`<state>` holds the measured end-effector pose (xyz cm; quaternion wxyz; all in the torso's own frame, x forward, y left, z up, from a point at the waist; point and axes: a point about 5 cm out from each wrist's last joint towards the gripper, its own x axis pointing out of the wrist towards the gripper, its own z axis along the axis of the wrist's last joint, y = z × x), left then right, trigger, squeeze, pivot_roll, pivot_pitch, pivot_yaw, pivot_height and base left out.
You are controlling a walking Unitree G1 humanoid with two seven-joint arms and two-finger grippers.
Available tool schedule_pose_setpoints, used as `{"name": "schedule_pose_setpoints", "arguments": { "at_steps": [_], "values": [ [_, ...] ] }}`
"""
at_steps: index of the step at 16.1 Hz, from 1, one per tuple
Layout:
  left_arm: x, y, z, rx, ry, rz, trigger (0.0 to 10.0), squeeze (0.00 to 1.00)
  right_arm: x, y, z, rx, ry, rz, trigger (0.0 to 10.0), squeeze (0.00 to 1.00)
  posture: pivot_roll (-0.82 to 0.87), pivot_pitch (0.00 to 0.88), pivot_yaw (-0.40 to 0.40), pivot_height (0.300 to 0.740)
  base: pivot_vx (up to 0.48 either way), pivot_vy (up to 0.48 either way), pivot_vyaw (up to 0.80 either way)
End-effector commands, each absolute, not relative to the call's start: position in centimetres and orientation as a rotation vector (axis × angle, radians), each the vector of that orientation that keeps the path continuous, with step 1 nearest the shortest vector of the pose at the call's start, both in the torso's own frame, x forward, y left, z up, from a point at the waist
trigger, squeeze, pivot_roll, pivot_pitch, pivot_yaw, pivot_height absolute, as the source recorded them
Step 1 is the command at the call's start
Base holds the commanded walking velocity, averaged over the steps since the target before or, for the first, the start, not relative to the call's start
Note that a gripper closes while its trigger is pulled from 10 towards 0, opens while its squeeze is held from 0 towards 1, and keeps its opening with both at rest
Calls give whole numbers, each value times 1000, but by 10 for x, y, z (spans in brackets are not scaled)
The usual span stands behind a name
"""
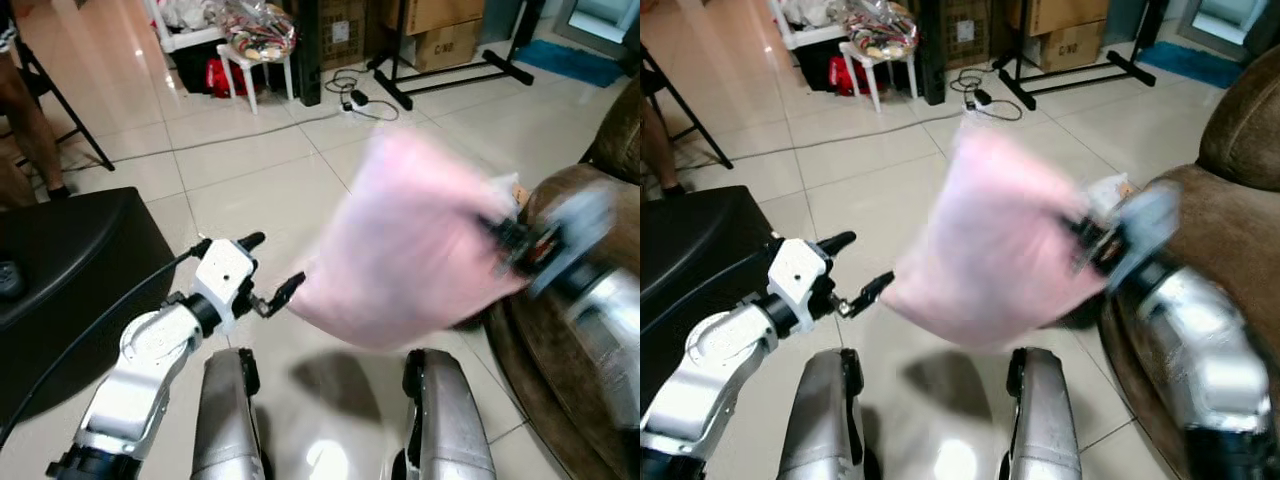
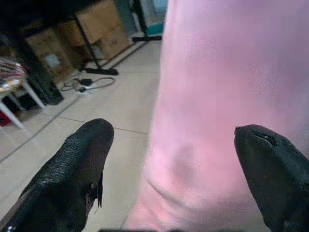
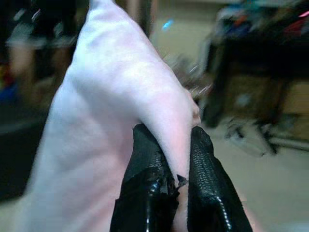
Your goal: Move the pillow to the sofa from floor
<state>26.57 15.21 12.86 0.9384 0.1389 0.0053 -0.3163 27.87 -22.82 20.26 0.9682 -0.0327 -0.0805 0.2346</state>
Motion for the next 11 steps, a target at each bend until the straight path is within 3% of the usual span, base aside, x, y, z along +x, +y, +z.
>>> {"name": "schedule_pose_setpoints", "arguments": {
  "at_steps": [1,2,5,11],
  "values": [
    [271,156,135,310,-23,-588,10000,239,277,-234,240,5,-327,342,10000,0,-73,0,36,471,0,0,0],
    [273,157,140,309,-44,-556,10000,239,279,-245,260,45,-417,174,10000,0,-73,0,34,471,0,0,0],
    [277,158,152,290,-94,-504,10000,243,276,-264,296,64,-536,-35,10000,0,-77,0,39,491,0,0,0],
    [282,156,165,309,-137,-488,10000,243,285,-294,329,-40,-519,-219,10000,0,-72,0,33,551,0,0,0]
  ]
}}
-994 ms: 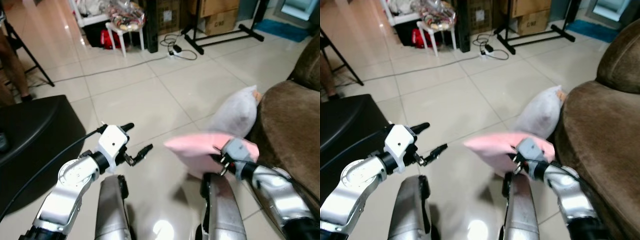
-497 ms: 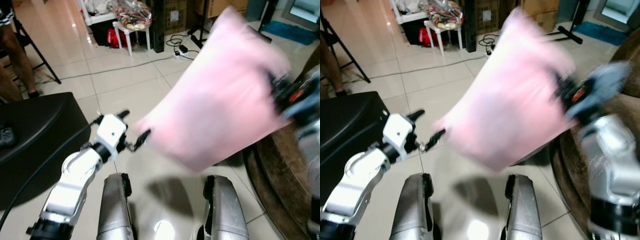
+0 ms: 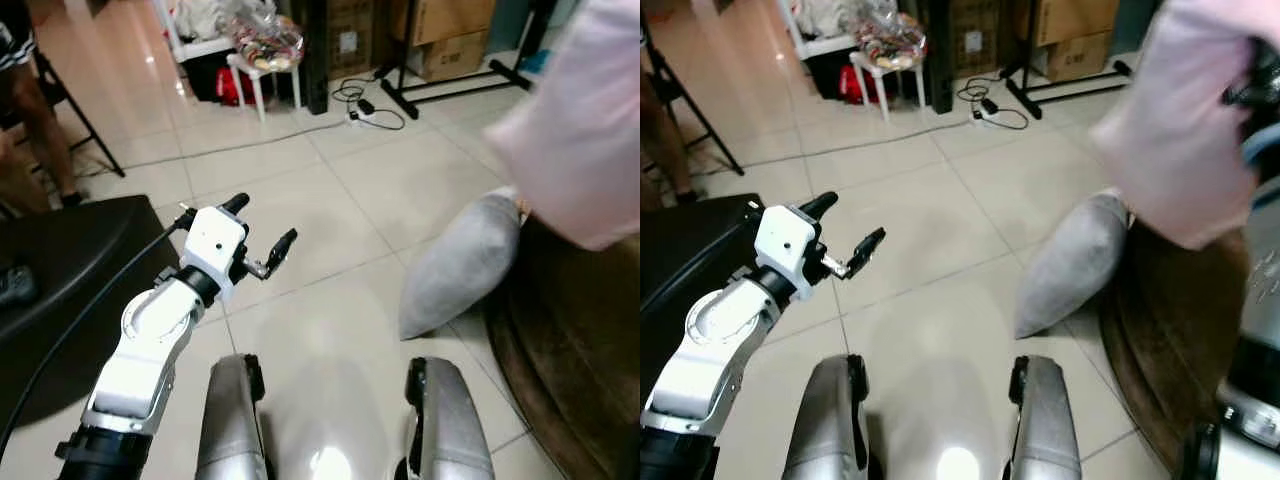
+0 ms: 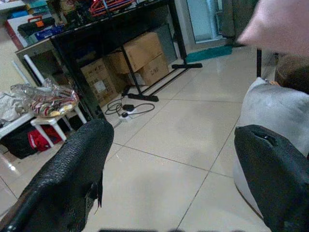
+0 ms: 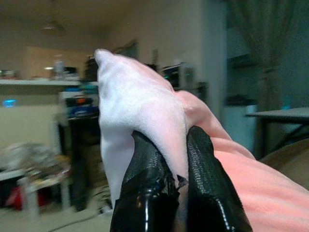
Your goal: Move the pillow to the sofa from floor
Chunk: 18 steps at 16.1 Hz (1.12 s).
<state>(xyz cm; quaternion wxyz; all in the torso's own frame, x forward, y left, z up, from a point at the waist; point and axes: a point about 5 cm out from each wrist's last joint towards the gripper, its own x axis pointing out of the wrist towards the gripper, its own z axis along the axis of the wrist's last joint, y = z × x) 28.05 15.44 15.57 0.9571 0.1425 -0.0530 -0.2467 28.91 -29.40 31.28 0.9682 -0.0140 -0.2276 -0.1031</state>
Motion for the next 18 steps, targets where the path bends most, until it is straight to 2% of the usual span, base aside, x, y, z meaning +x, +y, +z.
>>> {"name": "schedule_pose_setpoints", "arguments": {
  "at_steps": [1,3,6,8,9,10,12,14,18],
  "values": [
    [282,156,167,310,-141,-480,10000,239,285,-295,330,-48,-517,-248,10000,0,-68,0,28,556,0,0,0],
    [284,159,172,310,-153,-453,10000,239,286,-302,335,-86,-509,-354,10000,0,-66,0,26,576,0,0,0],
    [284,158,173,316,-154,-443,10000,243,290,-298,330,-84,-480,-352,10000,0,-64,0,22,606,0,0,0],
    [284,159,177,287,-162,-418,10000,243,291,-282,320,-20,-463,-311,10000,0,-68,0,23,621,0,0,0],
    [282,159,180,259,-167,-385,10000,239,289,-264,306,48,-443,-259,10000,0,-70,0,25,631,0,0,0],
    [281,160,181,249,-168,-373,10000,239,288,-255,299,73,-433,-237,10000,0,-72,0,28,636,0,0,0],
    [276,161,187,217,-183,-324,10000,239,276,-220,266,129,-367,-147,10000,0,-71,0,29,656,0,0,0],
    [269,164,183,218,-170,-303,10000,239,264,-195,243,155,-321,-89,10000,0,-74,0,31,676,0,0,0],
    [266,164,177,238,-148,-298,10000,239,257,-176,217,160,-255,-40,10000,0,-73,0,26,711,0,0,0]
  ]
}}
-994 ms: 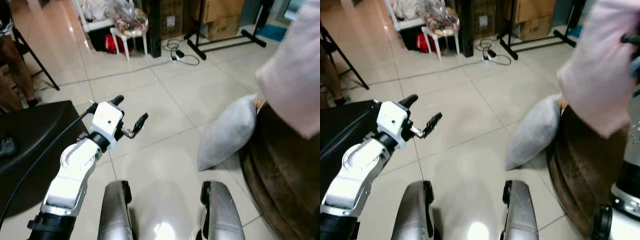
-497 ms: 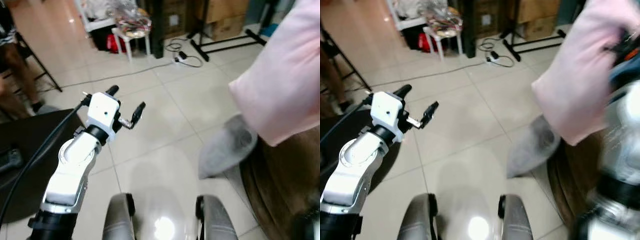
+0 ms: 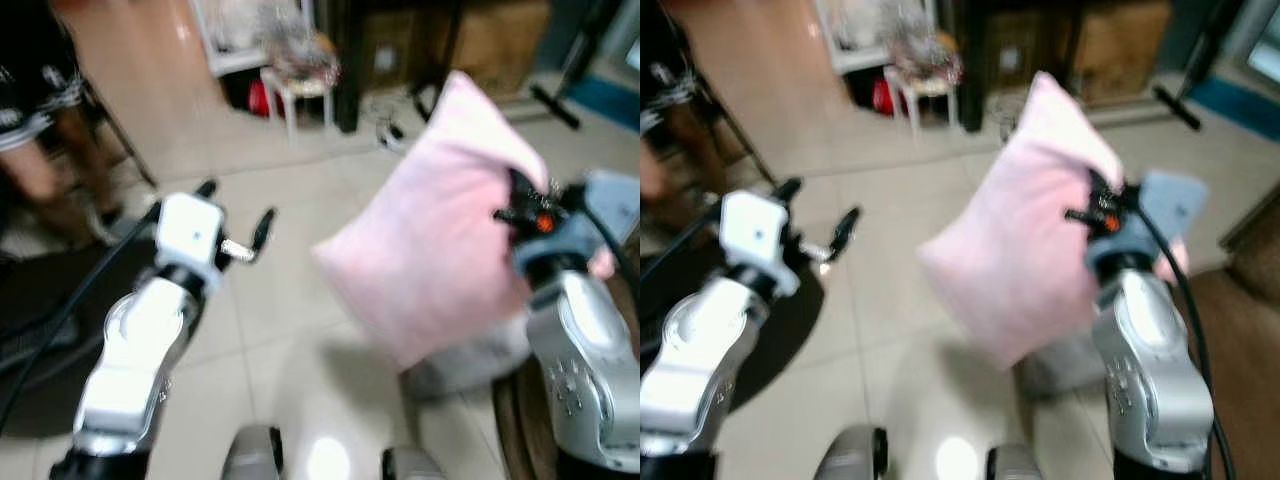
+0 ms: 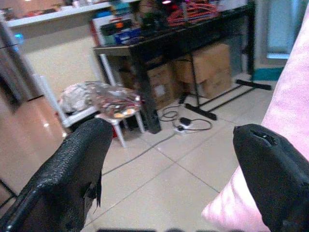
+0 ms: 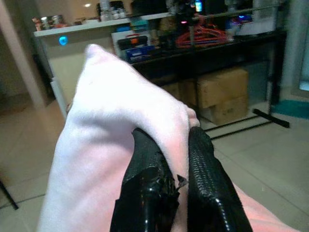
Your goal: Move the pillow to the sofa from floor
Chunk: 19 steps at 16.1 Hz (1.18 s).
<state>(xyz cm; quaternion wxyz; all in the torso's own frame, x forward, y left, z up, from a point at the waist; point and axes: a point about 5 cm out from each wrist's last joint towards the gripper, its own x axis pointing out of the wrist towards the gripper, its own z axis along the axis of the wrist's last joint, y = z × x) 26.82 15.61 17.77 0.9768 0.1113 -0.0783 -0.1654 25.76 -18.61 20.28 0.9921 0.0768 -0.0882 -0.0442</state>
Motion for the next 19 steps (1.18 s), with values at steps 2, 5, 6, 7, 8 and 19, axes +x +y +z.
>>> {"name": "schedule_pose_setpoints", "arguments": {
  "at_steps": [2,5,6,7,8,19],
  "values": [
    [265,162,167,285,-127,-306,10000,247,255,-174,198,164,-196,-61,10000,0,-77,0,25,726,0,0,0],
    [262,163,158,329,-99,-319,10000,239,253,-173,188,171,-162,-76,10000,0,-78,0,25,740,0,0,0],
    [261,166,154,351,-86,-327,10000,235,252,-172,184,174,-145,-76,10000,0,-79,0,25,740,0,0,0],
    [261,168,153,360,-80,-330,10000,235,252,-172,181,175,-135,-77,10000,0,-78,0,24,740,0,0,0],
    [260,169,152,366,-74,-332,10000,235,252,-172,179,177,-128,-79,10000,0,-78,0,24,740,0,0,0],
    [265,171,147,324,-65,-282,10000,231,253,-178,155,199,-13,-113,10000,0,-79,0,29,740,0,0,0]
  ]
}}
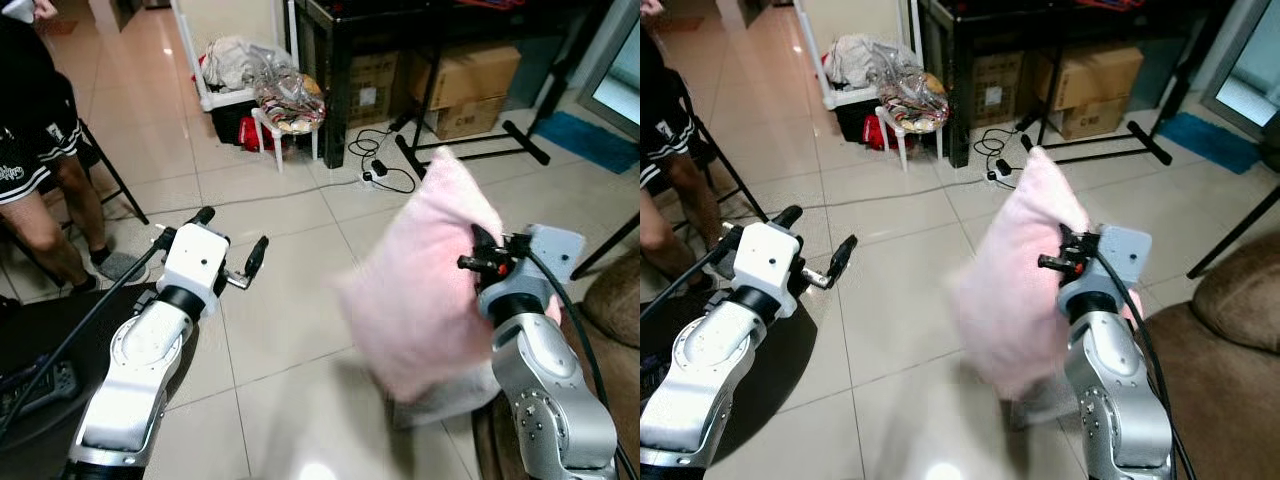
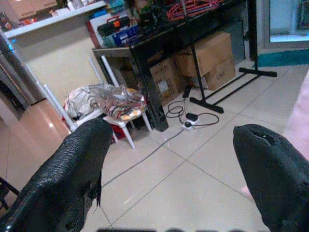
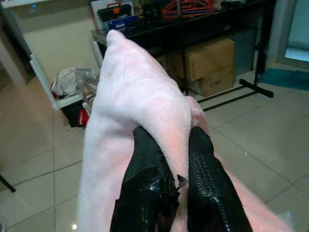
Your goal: Move the pillow to the sofa from floor
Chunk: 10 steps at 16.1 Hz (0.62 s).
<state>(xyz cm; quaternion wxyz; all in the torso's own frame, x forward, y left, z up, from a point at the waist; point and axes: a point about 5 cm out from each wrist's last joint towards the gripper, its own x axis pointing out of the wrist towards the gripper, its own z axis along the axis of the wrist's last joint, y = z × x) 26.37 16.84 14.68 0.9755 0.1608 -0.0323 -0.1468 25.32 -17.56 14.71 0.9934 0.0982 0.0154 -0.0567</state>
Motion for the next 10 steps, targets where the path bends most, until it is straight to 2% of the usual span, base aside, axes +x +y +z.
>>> {"name": "schedule_pose_setpoints", "arguments": {
  "at_steps": [1,9,10],
  "values": [
    [265,171,147,318,-63,-282,10000,231,253,-178,154,199,-12,-114,10000,0,-80,0,30,740,0,0,0],
    [269,171,146,304,-44,-272,10000,192,252,-180,149,199,5,-135,10000,0,-82,0,36,740,0,0,-800],
    [270,174,145,303,-32,-249,10000,98,251,-182,146,192,19,-151,10000,0,-81,0,39,740,0,0,-800]
  ]
}}
